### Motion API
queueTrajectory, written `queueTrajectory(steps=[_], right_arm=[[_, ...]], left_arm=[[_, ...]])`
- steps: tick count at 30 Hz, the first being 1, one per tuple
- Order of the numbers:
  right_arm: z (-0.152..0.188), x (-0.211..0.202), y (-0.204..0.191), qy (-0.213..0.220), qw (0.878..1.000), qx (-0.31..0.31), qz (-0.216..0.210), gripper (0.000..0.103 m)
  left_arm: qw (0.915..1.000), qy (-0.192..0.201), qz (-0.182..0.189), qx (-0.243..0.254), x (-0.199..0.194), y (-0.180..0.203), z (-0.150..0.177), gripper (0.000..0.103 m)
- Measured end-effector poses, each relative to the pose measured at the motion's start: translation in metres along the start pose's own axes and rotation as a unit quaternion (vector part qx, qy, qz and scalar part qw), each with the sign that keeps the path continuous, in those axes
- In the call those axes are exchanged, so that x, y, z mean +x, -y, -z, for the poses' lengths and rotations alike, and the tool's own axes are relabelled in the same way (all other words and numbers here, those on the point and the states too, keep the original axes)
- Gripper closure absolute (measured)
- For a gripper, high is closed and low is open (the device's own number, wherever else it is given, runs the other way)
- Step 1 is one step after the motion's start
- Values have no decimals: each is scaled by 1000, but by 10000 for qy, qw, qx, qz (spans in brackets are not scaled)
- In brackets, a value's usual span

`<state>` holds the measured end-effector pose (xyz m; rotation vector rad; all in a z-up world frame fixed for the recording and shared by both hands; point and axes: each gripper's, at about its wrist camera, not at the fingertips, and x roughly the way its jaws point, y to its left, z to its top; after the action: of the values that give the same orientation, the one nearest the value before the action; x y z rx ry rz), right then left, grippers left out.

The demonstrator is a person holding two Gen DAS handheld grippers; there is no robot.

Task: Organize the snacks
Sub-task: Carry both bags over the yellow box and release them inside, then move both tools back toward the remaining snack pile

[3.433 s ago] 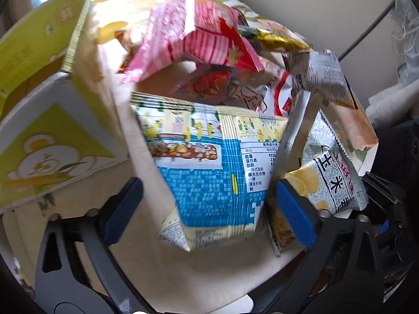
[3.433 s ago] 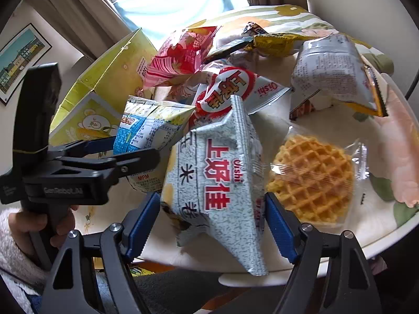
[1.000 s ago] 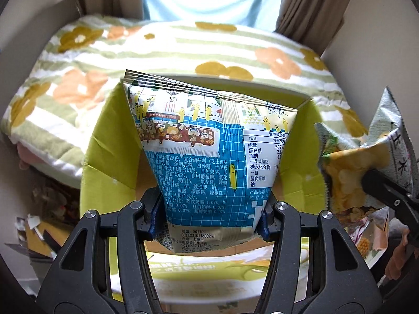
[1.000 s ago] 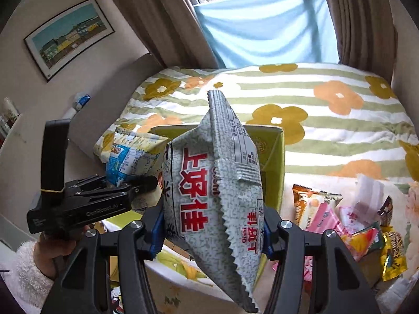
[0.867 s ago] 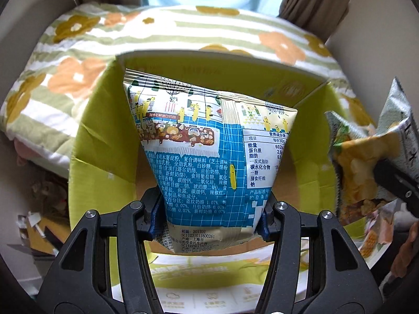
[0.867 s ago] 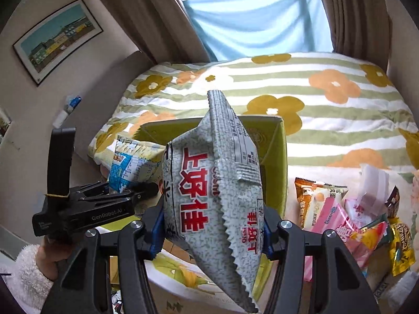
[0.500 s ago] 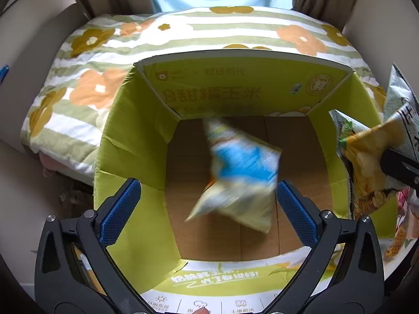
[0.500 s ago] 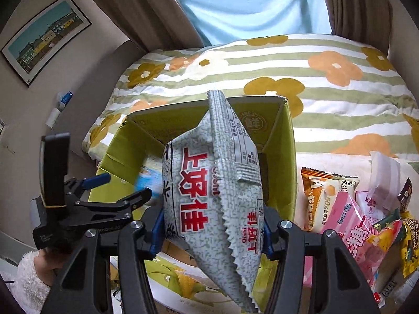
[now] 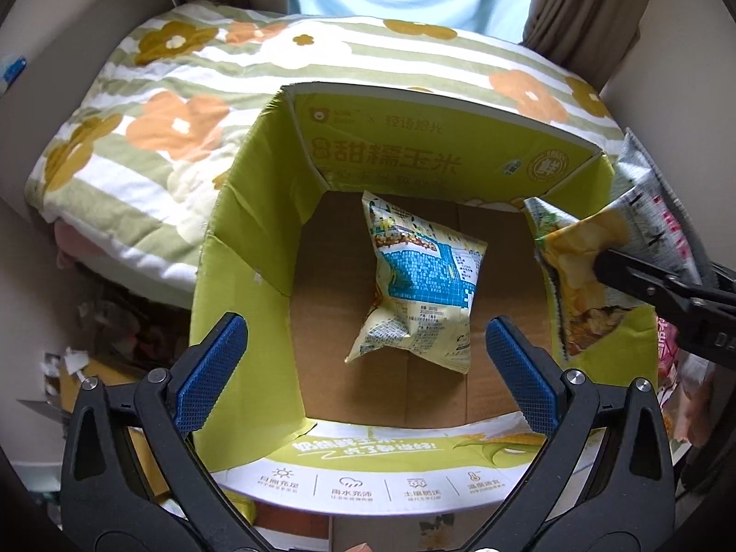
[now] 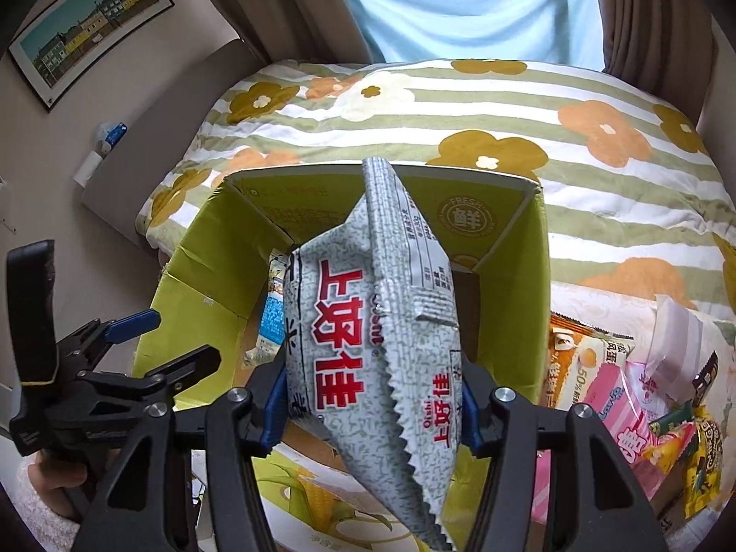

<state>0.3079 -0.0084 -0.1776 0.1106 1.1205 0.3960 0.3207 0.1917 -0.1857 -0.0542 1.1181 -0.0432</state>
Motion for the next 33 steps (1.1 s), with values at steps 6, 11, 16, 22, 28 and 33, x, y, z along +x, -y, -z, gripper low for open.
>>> queueTrajectory(steps=[6, 11, 16, 22, 28, 33], right_arm=[[5, 3, -1, 213, 9990, -129, 368, 0], [18, -5, -10, 235, 9968, -448, 620, 0], [21, -16, -15, 183, 9965, -540, 606, 0], [24, -33, -28, 335, 9950, -664, 661, 0], [34, -54, -33, 479, 9956, -535, 598, 0], [48, -81, -37, 698, 9928, -573, 793, 0]], left_arm=[[9998, 162, -89, -42, -16, -6, 2, 0], [9998, 175, -63, -109, -21, -11, 9, 0], [9997, 185, 2, -150, -26, -12, 14, 0], [9993, 334, 76, -119, -42, -12, 16, 0], [9985, 497, 210, -15, -61, -4, 19, 0], [9973, 584, 416, 148, -73, 9, 24, 0]])
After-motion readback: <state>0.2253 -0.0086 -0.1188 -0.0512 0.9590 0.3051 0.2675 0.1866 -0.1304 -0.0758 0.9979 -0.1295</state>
